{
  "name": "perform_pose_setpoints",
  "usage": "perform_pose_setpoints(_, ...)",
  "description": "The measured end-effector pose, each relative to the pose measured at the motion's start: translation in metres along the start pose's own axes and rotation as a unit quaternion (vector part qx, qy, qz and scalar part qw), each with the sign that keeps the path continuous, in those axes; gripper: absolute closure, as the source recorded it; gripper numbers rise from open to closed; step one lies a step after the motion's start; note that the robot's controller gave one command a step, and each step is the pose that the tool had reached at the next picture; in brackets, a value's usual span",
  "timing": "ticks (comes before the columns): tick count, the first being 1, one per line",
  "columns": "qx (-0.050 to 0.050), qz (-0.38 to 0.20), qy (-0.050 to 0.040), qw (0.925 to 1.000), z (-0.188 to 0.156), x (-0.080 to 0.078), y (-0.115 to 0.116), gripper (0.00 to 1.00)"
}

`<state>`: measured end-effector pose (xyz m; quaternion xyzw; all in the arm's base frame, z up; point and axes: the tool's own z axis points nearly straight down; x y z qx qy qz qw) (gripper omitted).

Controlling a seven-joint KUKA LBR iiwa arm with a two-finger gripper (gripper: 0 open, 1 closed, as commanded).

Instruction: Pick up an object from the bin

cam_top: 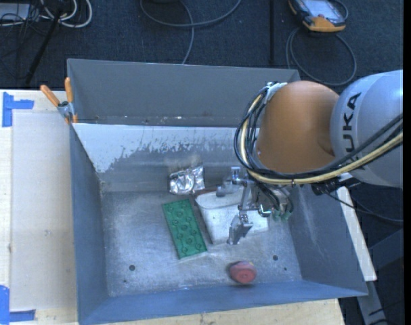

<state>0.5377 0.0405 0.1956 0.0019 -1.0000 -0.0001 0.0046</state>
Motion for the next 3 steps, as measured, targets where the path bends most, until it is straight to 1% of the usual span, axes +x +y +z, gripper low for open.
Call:
perform_pose_setpoints(1, -0.003, -0.093, -0.0143, 0.9956, 0.104, -0.012, -0.043, 0.00)
perform_pose_setpoints(2, -0.002, -0.091, -0.0186, 0.9957, 0.102, -0.014, -0.044, 1.00)
perform_pose_setpoints(3, 0.001, -0.113, -0.0085, 0.9935, -0.056, -0.013, -0.045, 1.00)
